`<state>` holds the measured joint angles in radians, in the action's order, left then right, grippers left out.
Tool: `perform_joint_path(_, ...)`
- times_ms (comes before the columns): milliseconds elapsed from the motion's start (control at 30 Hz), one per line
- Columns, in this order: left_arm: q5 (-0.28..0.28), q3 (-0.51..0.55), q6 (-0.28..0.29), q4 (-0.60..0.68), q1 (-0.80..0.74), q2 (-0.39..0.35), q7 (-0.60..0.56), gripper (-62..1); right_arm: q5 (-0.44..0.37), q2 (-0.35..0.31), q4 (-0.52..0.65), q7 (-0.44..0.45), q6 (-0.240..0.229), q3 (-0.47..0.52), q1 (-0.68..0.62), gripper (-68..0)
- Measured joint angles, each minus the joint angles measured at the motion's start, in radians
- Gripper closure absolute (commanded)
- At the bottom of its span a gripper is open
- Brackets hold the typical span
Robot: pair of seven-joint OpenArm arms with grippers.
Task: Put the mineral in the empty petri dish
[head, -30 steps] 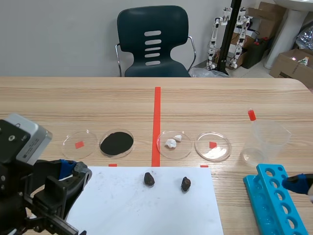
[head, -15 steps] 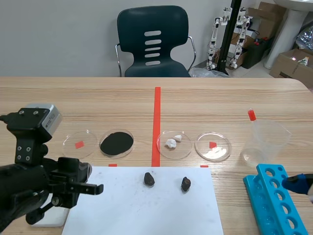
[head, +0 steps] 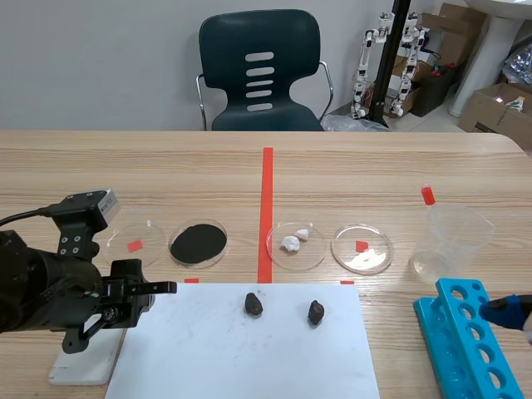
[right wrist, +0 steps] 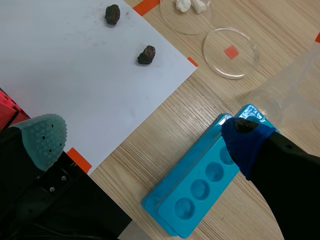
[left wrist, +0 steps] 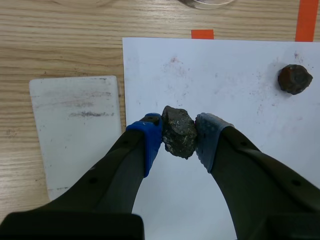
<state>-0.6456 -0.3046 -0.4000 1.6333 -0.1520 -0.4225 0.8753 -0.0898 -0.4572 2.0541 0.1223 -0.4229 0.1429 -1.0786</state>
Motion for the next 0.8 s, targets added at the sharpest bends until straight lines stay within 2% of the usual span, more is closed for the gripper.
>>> perform_joint_path(300, 0.001, 0.000, 0.000, -0.184, 0.140, 0.060, -0.001, -11.3, 0.000, 0.000, 0.000, 0.000, 0.000, 0.000, 0.000, -65.7)
perform_joint_path(633, 0.009, -0.001, -0.001, -0.377, 0.331, 0.121, -0.144, -11.3, 0.000, 0.000, 0.000, 0.000, 0.000, 0.000, 0.000, -65.7)
perform_joint_path(800, 0.009, -0.001, 0.000, -0.493, 0.411, 0.137, -0.177, -11.3, 0.000, 0.000, 0.000, 0.000, 0.000, 0.000, 0.000, -65.7)
